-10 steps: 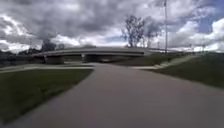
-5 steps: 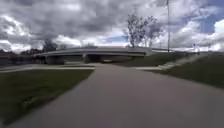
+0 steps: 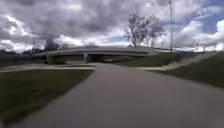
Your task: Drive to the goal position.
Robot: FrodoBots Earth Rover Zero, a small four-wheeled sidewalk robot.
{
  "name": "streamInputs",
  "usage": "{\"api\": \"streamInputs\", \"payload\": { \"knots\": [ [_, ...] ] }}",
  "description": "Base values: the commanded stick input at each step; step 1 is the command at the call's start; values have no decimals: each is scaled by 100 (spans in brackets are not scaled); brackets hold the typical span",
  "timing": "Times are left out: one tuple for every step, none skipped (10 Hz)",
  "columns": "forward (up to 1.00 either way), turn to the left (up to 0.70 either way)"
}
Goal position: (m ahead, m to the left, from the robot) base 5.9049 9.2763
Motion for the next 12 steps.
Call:
{"api": "streamInputs", "payload": {
  "knots": [
    [100,0],
    [100,0],
    [100,0],
    [100,0],
    [100,0],
    [100,0],
    [100,0],
    [100,0],
    [100,0],
    [100,0],
    [100,0],
    [100,0]
  ]
}}
